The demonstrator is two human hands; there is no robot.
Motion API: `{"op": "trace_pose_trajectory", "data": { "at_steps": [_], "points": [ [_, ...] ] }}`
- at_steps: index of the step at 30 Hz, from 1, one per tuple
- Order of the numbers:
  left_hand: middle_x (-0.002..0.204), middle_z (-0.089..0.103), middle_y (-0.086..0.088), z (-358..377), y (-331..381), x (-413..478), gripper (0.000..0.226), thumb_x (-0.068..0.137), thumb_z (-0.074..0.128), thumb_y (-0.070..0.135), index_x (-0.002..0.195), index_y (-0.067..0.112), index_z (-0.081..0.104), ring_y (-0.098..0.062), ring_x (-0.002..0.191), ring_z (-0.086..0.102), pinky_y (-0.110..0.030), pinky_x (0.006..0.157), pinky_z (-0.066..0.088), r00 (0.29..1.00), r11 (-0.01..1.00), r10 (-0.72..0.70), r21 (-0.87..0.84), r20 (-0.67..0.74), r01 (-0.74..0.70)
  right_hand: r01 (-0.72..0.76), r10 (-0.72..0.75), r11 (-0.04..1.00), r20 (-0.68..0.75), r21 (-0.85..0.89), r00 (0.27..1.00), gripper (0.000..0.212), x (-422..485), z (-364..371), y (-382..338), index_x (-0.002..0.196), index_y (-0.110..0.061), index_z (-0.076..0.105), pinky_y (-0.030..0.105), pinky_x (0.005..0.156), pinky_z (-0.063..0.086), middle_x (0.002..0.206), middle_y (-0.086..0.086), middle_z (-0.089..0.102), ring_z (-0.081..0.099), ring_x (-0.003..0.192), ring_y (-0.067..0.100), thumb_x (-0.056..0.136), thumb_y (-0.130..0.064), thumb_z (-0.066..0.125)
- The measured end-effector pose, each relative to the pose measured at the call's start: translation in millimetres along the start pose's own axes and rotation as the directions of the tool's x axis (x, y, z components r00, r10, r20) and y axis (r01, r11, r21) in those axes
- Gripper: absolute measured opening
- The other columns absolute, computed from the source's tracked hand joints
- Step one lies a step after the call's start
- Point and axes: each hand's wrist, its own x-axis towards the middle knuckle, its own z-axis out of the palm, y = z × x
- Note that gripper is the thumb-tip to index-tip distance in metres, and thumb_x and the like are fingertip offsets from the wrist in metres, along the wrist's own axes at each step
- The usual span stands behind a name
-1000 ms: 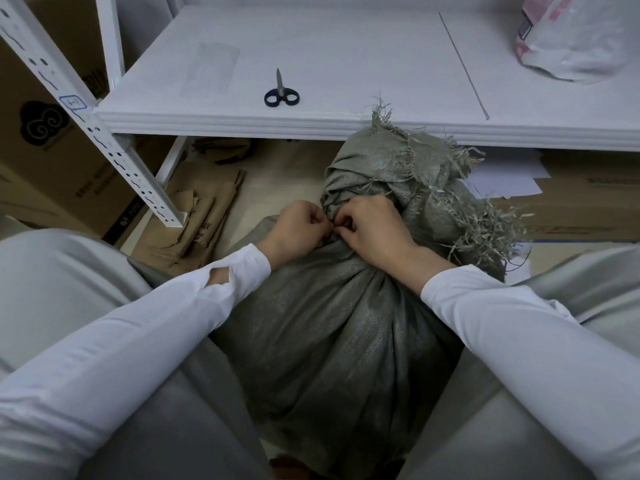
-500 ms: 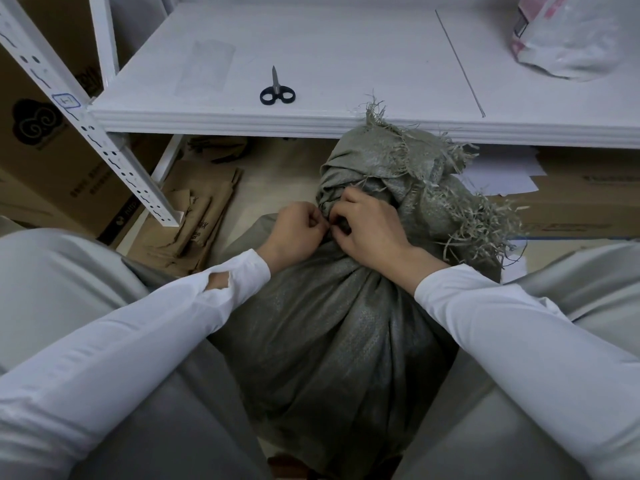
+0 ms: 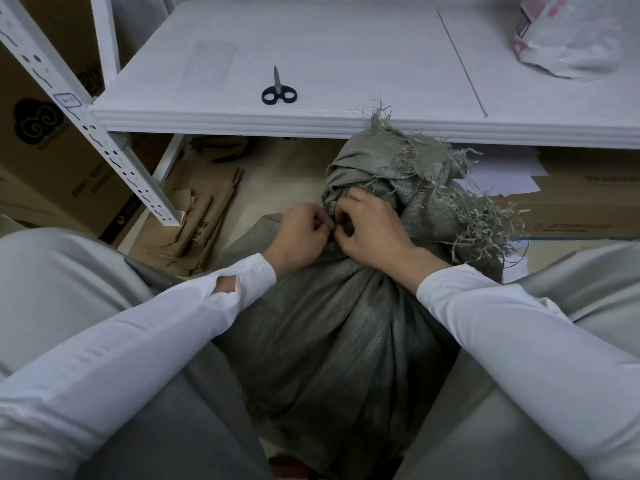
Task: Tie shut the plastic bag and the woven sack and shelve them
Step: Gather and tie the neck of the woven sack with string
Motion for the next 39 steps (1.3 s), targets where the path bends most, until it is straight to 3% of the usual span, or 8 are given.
{"op": "trace_pose_trajectory", "data": {
  "at_steps": [3, 8, 12, 21, 31, 39],
  "points": [
    [0.071, 0.060, 0.002, 0, -2, -1, 0.009, 0.086, 0.062, 0.005, 0.080, 0.009, 0.067, 0.002, 0.059, 0.050, -0.006, 0.055, 0.035, 1.000, 1.000, 0.007, -0.027, -0.012, -0.007, -0.011, 0.011, 1.000, 0.001, 0.015, 1.000, 0.011, 0, 1, 2, 0.084, -0.012, 0.063, 0.041, 0.063, 0.052, 0.094, 0.005, 0.056, 0.061, 0.080, 0.034, 0.078, -0.021, 0.064],
    [0.074, 0.066, -0.007, 3, -4, -2, 0.005, 0.085, 0.064, 0.007, 0.082, 0.006, 0.068, -0.009, 0.061, 0.055, -0.026, 0.066, 0.046, 0.999, 0.999, 0.006, -0.051, -0.031, -0.007, -0.001, 0.001, 0.999, 0.004, 0.033, 1.000, 0.010, 0, 1, 3, 0.085, -0.012, 0.063, 0.043, 0.065, 0.052, 0.095, 0.006, 0.057, 0.061, 0.081, 0.034, 0.079, -0.019, 0.064],
    [0.076, 0.070, -0.011, 5, -3, -3, 0.006, 0.083, 0.065, 0.007, 0.082, 0.006, 0.070, -0.018, 0.067, 0.061, -0.030, 0.070, 0.049, 0.998, 0.998, -0.006, -0.066, -0.066, 0.002, -0.006, 0.006, 0.999, -0.019, 0.032, 1.000, 0.009, -1, 3, 3, 0.086, -0.011, 0.065, 0.041, 0.064, 0.053, 0.095, 0.006, 0.058, 0.062, 0.081, 0.032, 0.079, -0.018, 0.065],
    [0.073, 0.067, -0.011, 6, 3, -4, 0.013, 0.085, 0.057, 0.006, 0.079, 0.002, 0.068, -0.018, 0.067, 0.056, -0.022, 0.058, 0.032, 0.996, 0.998, -0.005, 0.061, -0.085, 0.011, -0.022, 0.022, 1.000, -0.040, -0.007, 0.999, 0.012, -2, 5, -1, 0.087, -0.011, 0.068, 0.039, 0.064, 0.052, 0.094, 0.006, 0.060, 0.062, 0.081, 0.033, 0.079, -0.020, 0.064],
    [0.071, 0.062, -0.003, 12, 3, -1, 0.010, 0.081, 0.056, 0.011, 0.076, 0.012, 0.065, -0.022, 0.069, 0.058, -0.027, 0.062, 0.039, 0.994, 0.992, -0.073, 0.102, -0.079, 0.081, -0.063, 0.064, 0.997, -0.035, 0.037, 0.997, 0.010, -2, 8, 0, 0.085, -0.011, 0.064, 0.038, 0.064, 0.051, 0.095, 0.005, 0.058, 0.061, 0.083, 0.032, 0.079, -0.019, 0.063],
    [0.077, 0.067, -0.010, 11, 7, -3, 0.011, 0.081, 0.055, 0.010, 0.073, 0.016, 0.060, -0.028, 0.073, 0.061, -0.036, 0.068, 0.050, 0.994, 0.992, -0.064, 0.106, -0.083, 0.072, -0.118, 0.120, 0.990, -0.019, 0.077, 0.993, 0.006, -2, 9, 1, 0.082, -0.014, 0.062, 0.036, 0.065, 0.049, 0.092, 0.002, 0.057, 0.059, 0.083, 0.029, 0.077, -0.018, 0.061]
  ]
}}
